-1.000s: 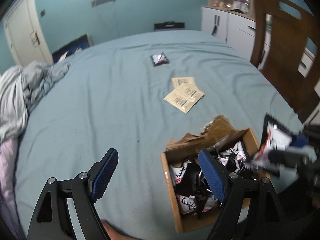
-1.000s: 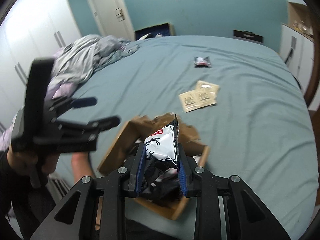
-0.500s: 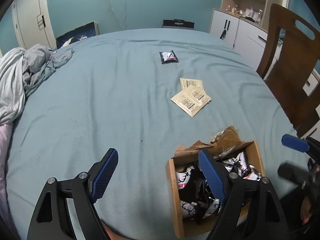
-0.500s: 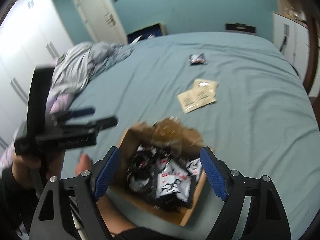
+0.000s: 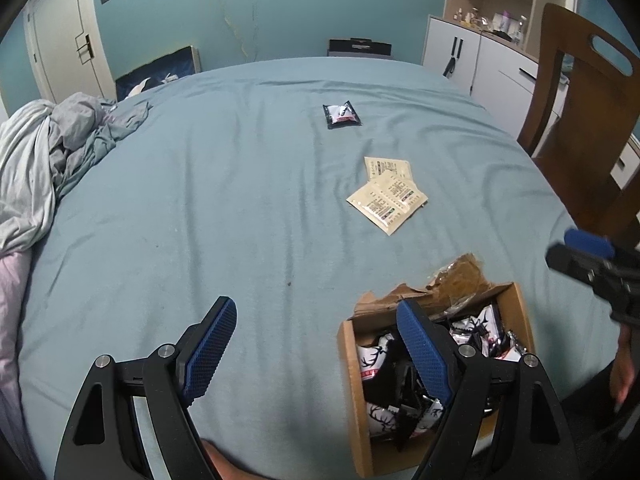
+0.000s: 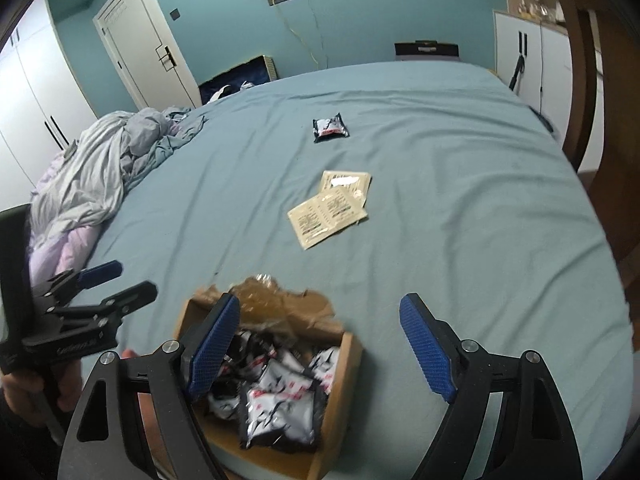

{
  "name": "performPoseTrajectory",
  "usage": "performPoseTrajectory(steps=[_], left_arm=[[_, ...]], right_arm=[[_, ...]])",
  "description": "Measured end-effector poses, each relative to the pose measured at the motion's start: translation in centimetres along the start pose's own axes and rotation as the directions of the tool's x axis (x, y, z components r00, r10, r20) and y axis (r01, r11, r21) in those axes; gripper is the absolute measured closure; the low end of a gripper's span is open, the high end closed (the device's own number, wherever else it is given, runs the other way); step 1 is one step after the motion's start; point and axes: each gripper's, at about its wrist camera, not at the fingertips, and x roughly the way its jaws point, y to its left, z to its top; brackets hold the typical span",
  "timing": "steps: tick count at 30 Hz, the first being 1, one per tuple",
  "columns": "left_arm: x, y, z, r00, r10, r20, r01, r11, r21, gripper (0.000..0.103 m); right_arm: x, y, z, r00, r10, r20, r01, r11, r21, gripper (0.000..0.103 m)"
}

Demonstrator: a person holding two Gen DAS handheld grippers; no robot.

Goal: Organize snacks

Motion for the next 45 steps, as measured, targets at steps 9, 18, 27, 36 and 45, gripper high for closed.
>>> performPoseTrajectory(steps=[9, 18, 27, 36, 45], left_arm=[[0.6, -0.5, 0.2, 1.0, 0.006, -0.016, -0.006, 1.0, 0.019, 0.02], [1.8, -0.1, 0.6, 0.999, 0.008, -0.045, -0.008, 1.0, -0.001, 0.02], [3.4, 0.4, 1.3, 0.997, -0.011, -0.079, 0.009, 1.0, -0.03, 0.02], [4.9, 0.2, 1.6, 0.994, 0.0, -0.105, -0.003, 1.0, -0.02, 0.02], [4.5, 0.4, 2.0, 0.997, 0.041, -0.062, -0.043, 0.999, -0.018, 0.02]], right_arm=[[3.7, 0.2, 3.1, 1.0, -0.011, -0.024, 0.009, 0.997, -0.078, 0.021], [11.1, 2.8, 6.9, 0.978, 0.06, -0.199, -0.117, 0.951, -0.287, 0.021], [21.1, 2.7, 9.6, 0.952, -0.038, -0.303, -0.084, 0.921, -0.38, 0.021], [26.6, 5.6, 7.8, 0.956, -0.131, -0.261, -0.04, 0.827, -0.561, 0.021], [25.4, 2.3, 8.8, 0.93, 0.039, -0.366, -0.156, 0.943, -0.295, 0.088]])
